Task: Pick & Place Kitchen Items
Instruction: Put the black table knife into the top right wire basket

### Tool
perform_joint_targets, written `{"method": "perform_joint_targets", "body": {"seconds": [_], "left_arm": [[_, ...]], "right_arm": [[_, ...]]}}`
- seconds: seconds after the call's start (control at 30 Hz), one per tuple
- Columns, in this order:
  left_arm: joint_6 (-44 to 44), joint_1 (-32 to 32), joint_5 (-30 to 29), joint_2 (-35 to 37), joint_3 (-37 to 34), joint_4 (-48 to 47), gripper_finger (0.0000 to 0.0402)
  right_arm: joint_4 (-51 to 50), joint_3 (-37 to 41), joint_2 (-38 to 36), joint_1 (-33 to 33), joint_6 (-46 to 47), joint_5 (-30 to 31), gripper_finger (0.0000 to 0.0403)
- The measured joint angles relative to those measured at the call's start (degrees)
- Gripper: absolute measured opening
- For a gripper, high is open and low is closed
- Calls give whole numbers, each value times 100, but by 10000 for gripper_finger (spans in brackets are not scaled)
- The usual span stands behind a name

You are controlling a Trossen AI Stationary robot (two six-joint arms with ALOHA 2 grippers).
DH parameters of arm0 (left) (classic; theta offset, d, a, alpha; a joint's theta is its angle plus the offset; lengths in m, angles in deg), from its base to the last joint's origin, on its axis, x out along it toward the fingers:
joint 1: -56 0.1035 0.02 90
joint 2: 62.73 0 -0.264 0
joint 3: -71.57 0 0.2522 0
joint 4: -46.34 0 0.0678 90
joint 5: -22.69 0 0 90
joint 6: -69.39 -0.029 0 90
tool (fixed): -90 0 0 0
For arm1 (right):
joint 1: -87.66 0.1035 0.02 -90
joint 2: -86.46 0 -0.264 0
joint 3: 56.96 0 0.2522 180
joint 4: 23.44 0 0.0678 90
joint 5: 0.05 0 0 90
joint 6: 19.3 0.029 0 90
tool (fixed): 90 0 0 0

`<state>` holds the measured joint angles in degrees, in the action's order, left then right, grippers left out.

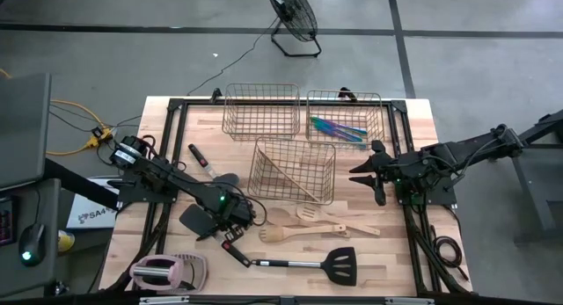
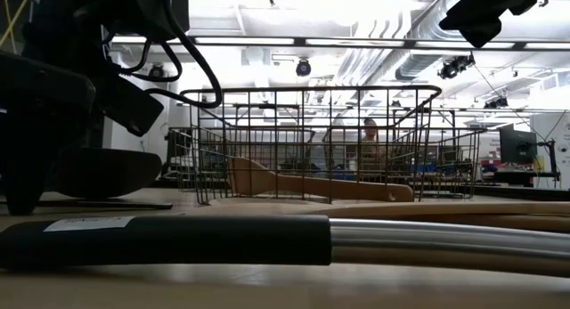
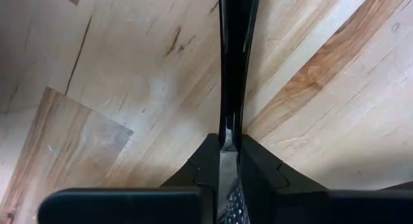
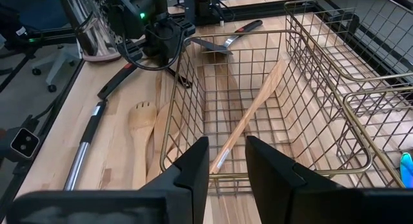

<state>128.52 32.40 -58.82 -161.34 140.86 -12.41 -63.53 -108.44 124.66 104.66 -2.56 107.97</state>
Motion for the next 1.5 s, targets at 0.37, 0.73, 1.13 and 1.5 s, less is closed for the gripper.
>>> {"method": "perform_joint_targets", "body": {"seconds": [0.37,0.73,1.13,1.5], "left_arm": [[-15,-2,70,-2,0,-3,32],[-38,-2,85,0,0,-6,32],[-53,-16,164,334,-24,50,32],[-226,-9,408,346,-9,0,32]], "right_arm": [[0,0,-1,0,0,0,93],[0,0,0,0,0,-12,93],[1,-1,0,0,1,-15,93],[1,-2,0,0,0,-15,93]]}}
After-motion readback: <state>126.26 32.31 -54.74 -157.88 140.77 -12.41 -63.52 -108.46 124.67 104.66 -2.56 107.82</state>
